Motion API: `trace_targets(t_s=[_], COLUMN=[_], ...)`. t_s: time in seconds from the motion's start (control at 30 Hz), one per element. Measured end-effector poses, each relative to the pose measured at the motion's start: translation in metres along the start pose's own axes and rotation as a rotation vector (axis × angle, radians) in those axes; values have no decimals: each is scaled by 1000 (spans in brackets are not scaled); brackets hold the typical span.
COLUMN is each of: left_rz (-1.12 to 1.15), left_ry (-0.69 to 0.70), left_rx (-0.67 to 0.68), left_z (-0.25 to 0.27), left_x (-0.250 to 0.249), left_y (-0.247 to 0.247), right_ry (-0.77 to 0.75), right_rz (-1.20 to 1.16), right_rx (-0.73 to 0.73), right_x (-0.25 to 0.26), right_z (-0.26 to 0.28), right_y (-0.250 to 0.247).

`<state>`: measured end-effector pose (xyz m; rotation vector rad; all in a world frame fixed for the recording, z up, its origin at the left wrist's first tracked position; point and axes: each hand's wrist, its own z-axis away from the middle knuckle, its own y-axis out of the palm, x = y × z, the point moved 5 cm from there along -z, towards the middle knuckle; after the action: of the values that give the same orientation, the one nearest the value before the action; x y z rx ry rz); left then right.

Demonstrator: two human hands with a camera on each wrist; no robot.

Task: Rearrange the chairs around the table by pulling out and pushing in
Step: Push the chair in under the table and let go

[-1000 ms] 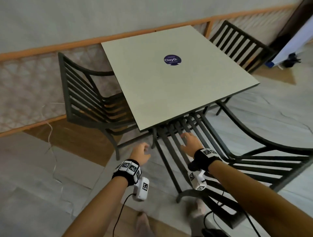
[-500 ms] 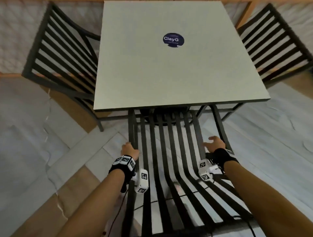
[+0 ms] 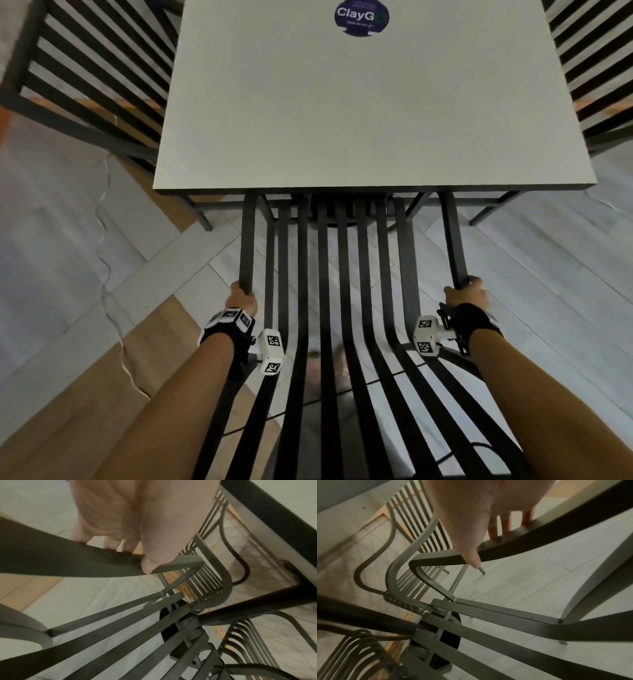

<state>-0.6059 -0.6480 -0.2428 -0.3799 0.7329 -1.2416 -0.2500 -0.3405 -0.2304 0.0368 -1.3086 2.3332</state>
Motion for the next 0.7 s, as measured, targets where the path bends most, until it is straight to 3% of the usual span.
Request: trace_targets(t_s=[0.13, 0.4, 0.7], left_rz=[24, 22, 51], left_ry=[32, 15, 70], left_rx=[-16, 9, 38], left_z=[0, 4, 16], left_x=[9, 35, 24], left_y=[5, 1, 17], right_ry=[-72, -72, -66], right_rz=[-28, -81, -28], right_rx=[3, 17, -22], right_x=[-19, -27, -46], right_z=[-9, 0, -11], right_y=[5, 17, -1])
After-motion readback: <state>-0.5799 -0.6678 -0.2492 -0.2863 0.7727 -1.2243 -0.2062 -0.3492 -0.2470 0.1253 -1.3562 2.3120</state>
